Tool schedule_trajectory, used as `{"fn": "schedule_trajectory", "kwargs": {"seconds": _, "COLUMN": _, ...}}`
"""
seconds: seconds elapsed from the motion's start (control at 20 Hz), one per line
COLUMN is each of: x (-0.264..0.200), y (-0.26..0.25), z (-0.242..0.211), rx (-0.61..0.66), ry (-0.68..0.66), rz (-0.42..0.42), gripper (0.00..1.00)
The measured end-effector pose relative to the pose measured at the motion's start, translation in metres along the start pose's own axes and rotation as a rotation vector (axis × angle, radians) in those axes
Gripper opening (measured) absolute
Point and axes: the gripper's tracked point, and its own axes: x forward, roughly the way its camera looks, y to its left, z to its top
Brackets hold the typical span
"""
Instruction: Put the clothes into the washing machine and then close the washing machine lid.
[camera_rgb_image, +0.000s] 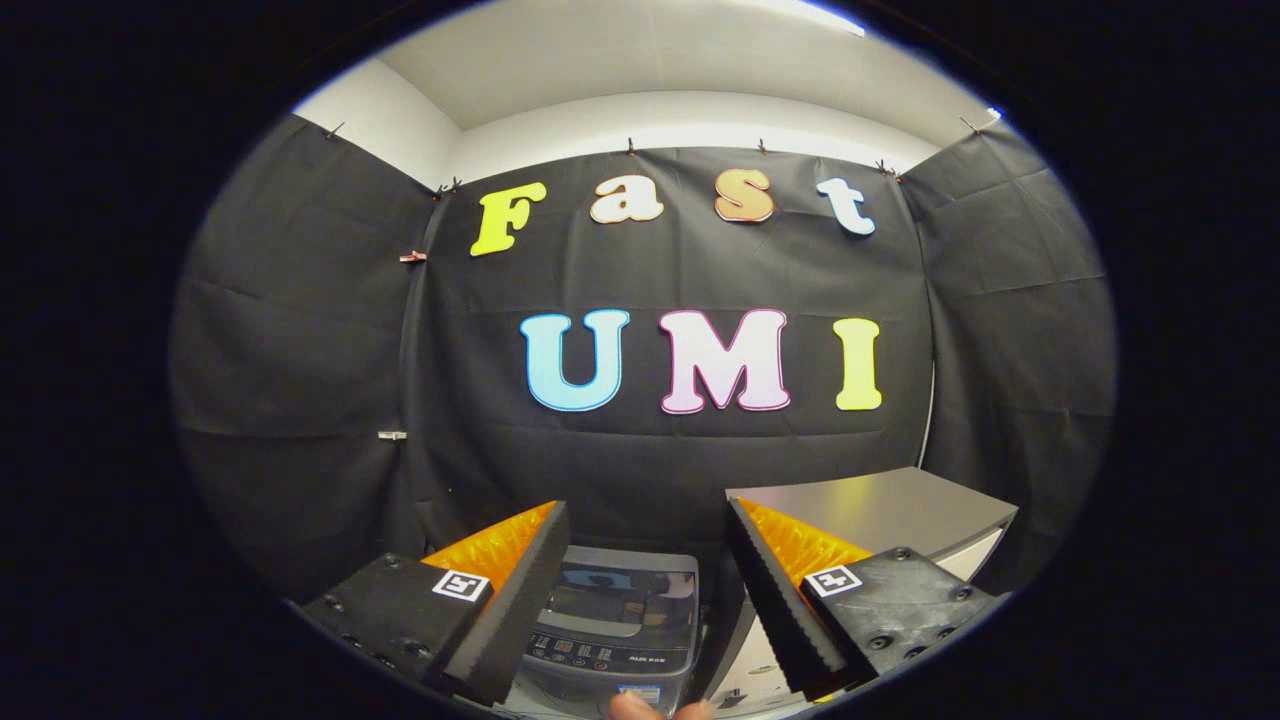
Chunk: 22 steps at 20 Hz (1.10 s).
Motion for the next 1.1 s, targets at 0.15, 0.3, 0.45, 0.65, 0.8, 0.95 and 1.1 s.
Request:
{"fn": "schedule_trajectory", "kwargs": {"seconds": 0.15, "x": -0.010, "y": -0.012, "z": 0.009, "rx": 0.039, "ry": -0.010, "rz": -0.013, "gripper": 0.99}}
{"fn": "schedule_trajectory", "kwargs": {"seconds": 0.3, "x": -0.017, "y": -0.030, "z": 0.019, "rx": 0.055, "ry": -0.030, "rz": -0.050, "gripper": 0.99}}
{"fn": "schedule_trajectory", "kwargs": {"seconds": 0.45, "x": -0.025, "y": -0.040, "z": 0.025, "rx": 0.047, "ry": -0.038, "rz": -0.071, "gripper": 0.99}}
{"fn": "schedule_trajectory", "kwargs": {"seconds": 0.65, "x": -0.028, "y": -0.049, "z": 0.024, "rx": 0.050, "ry": -0.031, "rz": -0.083, "gripper": 0.99}}
{"fn": "schedule_trajectory", "kwargs": {"seconds": 0.8, "x": -0.030, "y": -0.052, "z": 0.022, "rx": 0.053, "ry": -0.018, "rz": -0.087, "gripper": 0.99}}
{"fn": "schedule_trajectory", "kwargs": {"seconds": 0.95, "x": -0.033, "y": -0.054, "z": 0.020, "rx": 0.054, "ry": -0.007, "rz": -0.091, "gripper": 0.99}}
{"fn": "schedule_trajectory", "kwargs": {"seconds": 1.1, "x": -0.036, "y": -0.057, "z": 0.023, "rx": 0.059, "ry": -0.017, "rz": -0.098, "gripper": 0.99}}
